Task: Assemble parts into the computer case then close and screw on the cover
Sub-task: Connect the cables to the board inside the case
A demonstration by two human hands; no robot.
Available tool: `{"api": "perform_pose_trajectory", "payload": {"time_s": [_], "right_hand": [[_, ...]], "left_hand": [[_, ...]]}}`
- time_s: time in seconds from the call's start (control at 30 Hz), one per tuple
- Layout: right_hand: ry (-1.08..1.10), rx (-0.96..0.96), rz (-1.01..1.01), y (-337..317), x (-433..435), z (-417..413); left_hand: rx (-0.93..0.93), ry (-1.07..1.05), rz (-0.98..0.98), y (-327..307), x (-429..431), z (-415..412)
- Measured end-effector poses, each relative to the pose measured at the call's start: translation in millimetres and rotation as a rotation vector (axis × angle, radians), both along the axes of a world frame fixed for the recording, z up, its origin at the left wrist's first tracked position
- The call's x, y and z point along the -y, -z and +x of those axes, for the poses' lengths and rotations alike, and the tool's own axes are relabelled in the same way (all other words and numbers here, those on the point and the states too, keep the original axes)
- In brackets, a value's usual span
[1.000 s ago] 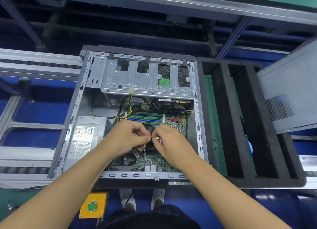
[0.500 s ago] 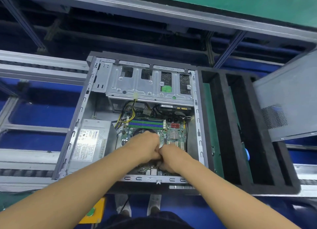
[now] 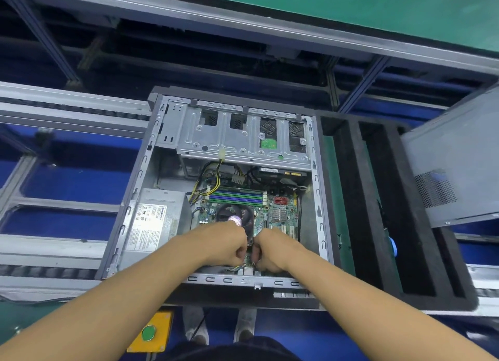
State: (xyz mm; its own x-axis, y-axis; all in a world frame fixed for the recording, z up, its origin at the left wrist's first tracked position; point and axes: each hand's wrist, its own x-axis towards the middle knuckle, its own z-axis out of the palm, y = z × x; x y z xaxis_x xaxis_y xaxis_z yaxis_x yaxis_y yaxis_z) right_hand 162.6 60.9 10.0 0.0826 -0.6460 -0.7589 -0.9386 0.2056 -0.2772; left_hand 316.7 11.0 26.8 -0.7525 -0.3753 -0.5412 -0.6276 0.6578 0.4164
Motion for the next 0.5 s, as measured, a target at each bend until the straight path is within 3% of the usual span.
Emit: {"api": "perform_pose_trajectory", "payload": {"time_s": [0.17, 0.33, 0.5], "right_hand": [[0.011, 0.012, -0.007, -1, -1, 0], [0.022, 0.036, -0.044, -5, -5, -2], [0.076, 0.139, -0.151, -9, -8, -10]], "left_hand": [[-0.004, -0.05, -0.012, 7, -2, 1], [-0.067, -0.149, 0.12, 7, 1, 11], [-0.078, -0.442, 0.483, -3, 5, 18]]}}
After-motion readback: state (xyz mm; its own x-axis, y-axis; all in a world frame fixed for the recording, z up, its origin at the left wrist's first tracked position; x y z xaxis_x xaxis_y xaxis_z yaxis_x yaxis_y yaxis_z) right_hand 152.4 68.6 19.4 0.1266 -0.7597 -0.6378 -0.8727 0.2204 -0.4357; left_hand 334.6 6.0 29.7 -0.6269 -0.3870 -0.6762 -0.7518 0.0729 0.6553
